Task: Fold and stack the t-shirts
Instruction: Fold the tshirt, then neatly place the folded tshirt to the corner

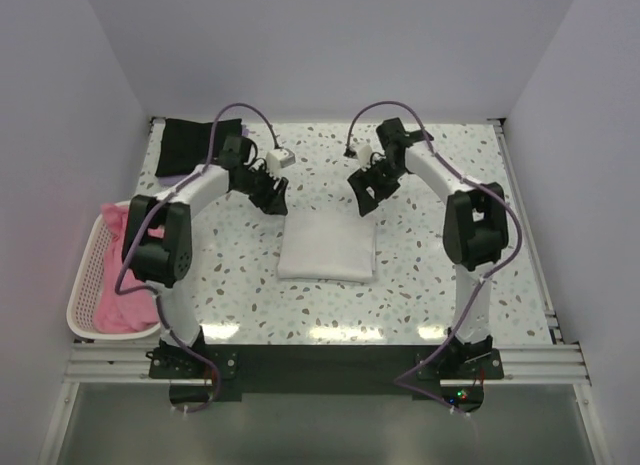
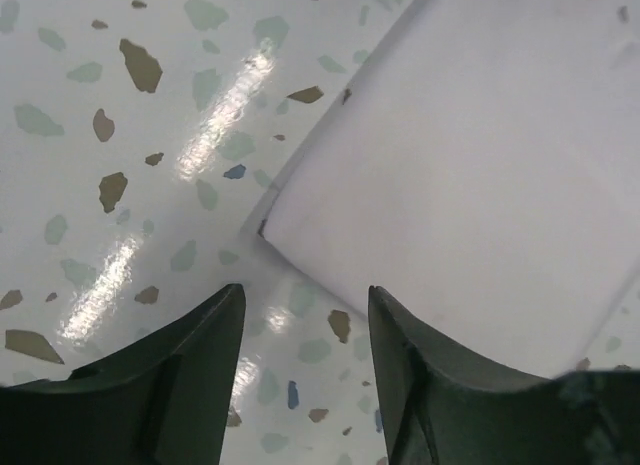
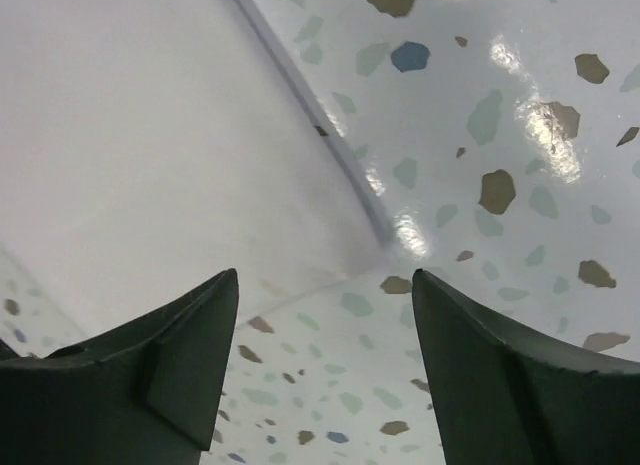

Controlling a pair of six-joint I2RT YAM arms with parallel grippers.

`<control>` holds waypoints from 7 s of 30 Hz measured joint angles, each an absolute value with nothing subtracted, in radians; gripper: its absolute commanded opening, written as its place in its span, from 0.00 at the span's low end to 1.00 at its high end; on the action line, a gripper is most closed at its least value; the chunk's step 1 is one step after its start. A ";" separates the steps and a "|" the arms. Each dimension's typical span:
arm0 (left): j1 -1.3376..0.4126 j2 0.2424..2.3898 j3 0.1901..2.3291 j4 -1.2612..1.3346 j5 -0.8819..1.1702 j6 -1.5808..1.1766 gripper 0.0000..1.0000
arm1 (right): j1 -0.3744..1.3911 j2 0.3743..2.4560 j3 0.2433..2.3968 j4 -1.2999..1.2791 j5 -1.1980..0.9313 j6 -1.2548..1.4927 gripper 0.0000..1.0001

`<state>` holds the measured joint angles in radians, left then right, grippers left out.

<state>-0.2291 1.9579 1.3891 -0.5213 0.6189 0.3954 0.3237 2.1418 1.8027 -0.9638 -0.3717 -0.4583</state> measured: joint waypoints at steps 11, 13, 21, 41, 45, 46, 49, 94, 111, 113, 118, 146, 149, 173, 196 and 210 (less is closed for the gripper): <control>-0.370 1.493 0.964 -0.353 0.960 0.089 0.63 | 0.423 1.666 1.403 -0.832 -0.806 -0.110 0.82; -0.422 1.541 0.904 -0.317 1.010 0.015 0.63 | 0.472 1.699 1.335 -0.790 -0.881 -0.046 0.82; -0.410 1.788 0.869 -0.274 1.079 -0.062 0.61 | 0.499 2.000 1.219 -0.775 -1.037 -0.027 0.78; -0.263 1.940 0.892 -0.455 1.226 0.155 0.59 | 0.274 2.144 1.232 -1.022 -1.153 -0.354 0.73; -0.261 1.830 0.923 -0.526 1.166 0.232 0.59 | 0.269 2.122 1.283 -1.128 -1.122 -0.391 0.71; -0.260 1.792 0.937 -0.539 1.161 0.247 0.59 | 0.269 2.099 1.295 -1.139 -1.113 -0.388 0.71; -0.238 1.646 0.955 -0.526 1.134 0.244 0.59 | 0.274 1.966 1.332 -1.108 -1.054 -0.344 0.64; -0.081 1.662 0.965 -0.330 0.572 -0.254 0.66 | 1.020 2.088 1.518 -0.527 -0.086 -0.279 0.23; -0.079 1.640 0.794 -0.098 0.726 -0.395 1.00 | 0.947 1.967 1.438 -0.530 -0.247 -0.341 0.00; -0.080 1.626 0.752 -0.050 0.754 -0.440 1.00 | 0.929 1.932 1.430 -0.528 -0.263 -0.342 0.00; -0.087 1.617 0.666 0.098 0.804 -0.589 1.00 | 0.891 1.861 1.401 -0.524 -0.292 -0.342 0.00; -0.310 1.902 0.801 0.370 0.803 -1.041 0.39 | 0.912 1.853 1.435 -0.529 -0.332 -0.325 0.00; -0.310 1.902 0.839 0.295 0.766 -0.978 0.07 | 0.916 1.853 1.437 -0.511 -0.331 -0.315 0.01; -0.237 2.176 1.942 -0.618 0.193 0.051 0.00 | 0.511 1.528 1.234 -0.550 -0.383 -0.185 0.99; -0.093 2.196 2.051 -0.547 -0.049 0.358 0.00 | 0.503 1.514 1.220 -0.570 -0.384 -0.157 0.99; -0.080 2.080 2.054 -0.561 -0.026 0.357 0.00 | 0.503 1.513 1.220 -0.575 -0.383 -0.157 0.99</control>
<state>-0.0795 2.0796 2.0544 -0.5606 -0.0257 0.3573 0.5030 1.5131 1.2201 -0.5755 -0.3828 -0.1566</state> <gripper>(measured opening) 0.075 0.985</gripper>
